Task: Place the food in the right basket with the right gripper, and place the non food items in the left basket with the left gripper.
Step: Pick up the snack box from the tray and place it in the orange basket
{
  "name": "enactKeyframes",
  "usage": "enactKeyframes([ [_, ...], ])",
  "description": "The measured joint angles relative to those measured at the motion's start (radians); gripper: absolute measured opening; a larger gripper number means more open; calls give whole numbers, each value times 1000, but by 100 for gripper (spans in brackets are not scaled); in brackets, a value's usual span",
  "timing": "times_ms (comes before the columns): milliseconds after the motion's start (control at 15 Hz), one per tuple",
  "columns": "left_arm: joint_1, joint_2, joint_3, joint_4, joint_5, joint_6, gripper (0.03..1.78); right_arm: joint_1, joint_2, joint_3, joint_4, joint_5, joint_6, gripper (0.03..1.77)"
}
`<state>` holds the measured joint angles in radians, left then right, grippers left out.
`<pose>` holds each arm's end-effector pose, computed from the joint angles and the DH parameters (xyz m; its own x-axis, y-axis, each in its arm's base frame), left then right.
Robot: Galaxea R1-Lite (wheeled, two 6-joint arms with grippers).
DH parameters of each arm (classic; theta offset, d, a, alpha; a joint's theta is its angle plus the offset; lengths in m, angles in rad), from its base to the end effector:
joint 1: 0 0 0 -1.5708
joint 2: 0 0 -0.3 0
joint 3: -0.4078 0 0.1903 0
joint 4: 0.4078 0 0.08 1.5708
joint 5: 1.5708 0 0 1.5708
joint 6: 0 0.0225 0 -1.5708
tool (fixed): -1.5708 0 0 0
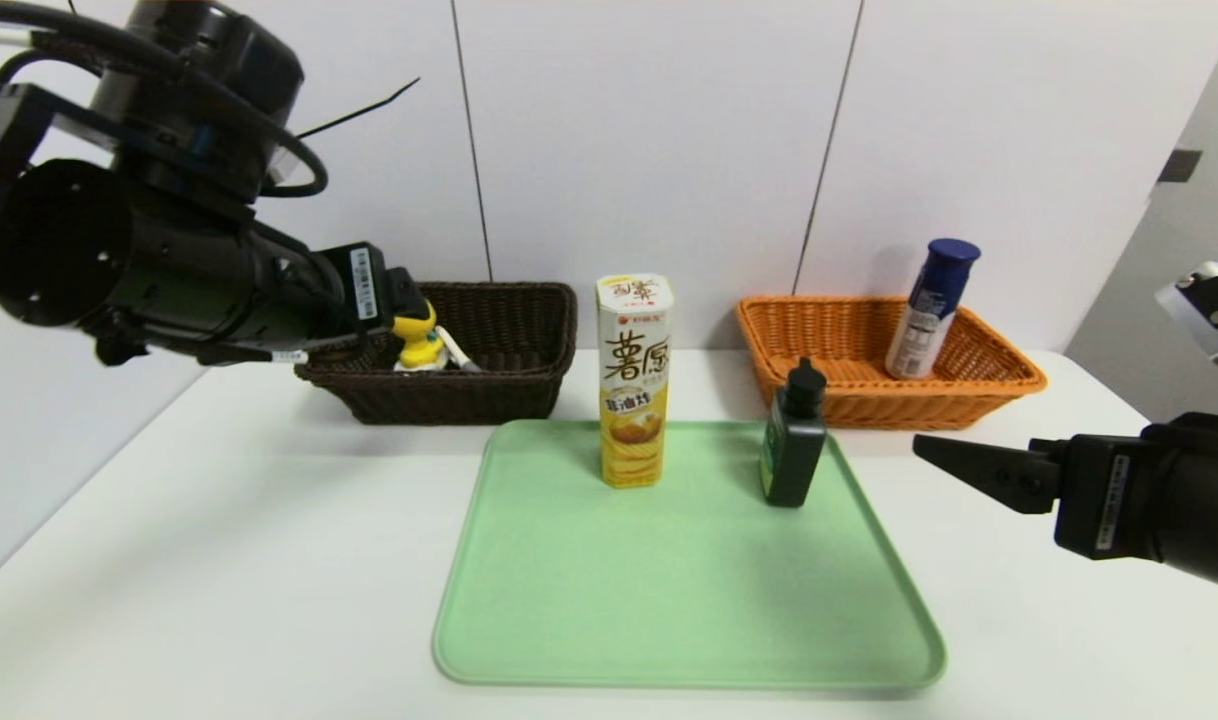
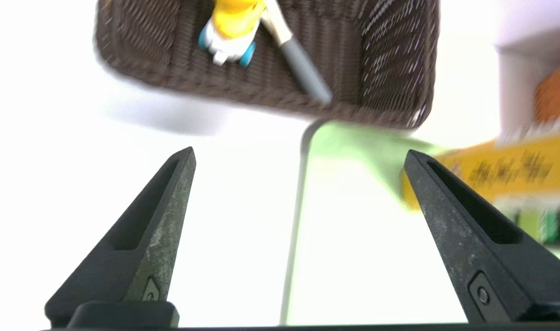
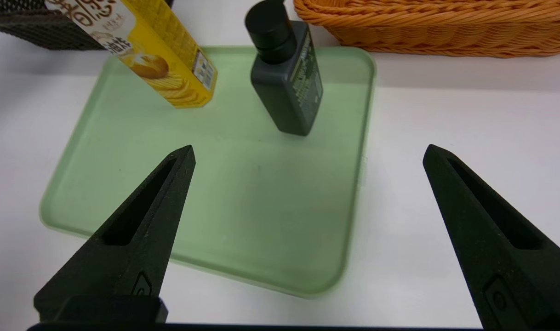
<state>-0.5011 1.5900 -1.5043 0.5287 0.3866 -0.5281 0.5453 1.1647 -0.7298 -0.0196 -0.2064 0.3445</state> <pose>0.2397 -0.1216 0.3021 0.8449 -0.0329 -0.5339 -0.1038 0.9690 -0.2240 0.1435 0.0817 0.2293 0.8720 0.2893 -0.3949 -0.2104 0.9499 0.2312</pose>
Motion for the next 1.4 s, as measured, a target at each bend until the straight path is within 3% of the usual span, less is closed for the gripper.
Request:
enactKeyframes([
  [133,-13,-89,145,-42,9,31,163,94,46,66,-125,-136,18,171],
  [333,-23,-212,324,-109,11,55,166,146,132,131,-283,-243,-22,171],
  [800,-26,-335,446,-117,12,57,168,229,227,198,-408,-277,-26,171],
  [1067,-25,-375,499,-113,11,59,169,375,217,201,-460,-271,-22,171],
  [1400,-24,-450,578,-111,7,93,169,490,254,184,-563,-254,-19,171],
])
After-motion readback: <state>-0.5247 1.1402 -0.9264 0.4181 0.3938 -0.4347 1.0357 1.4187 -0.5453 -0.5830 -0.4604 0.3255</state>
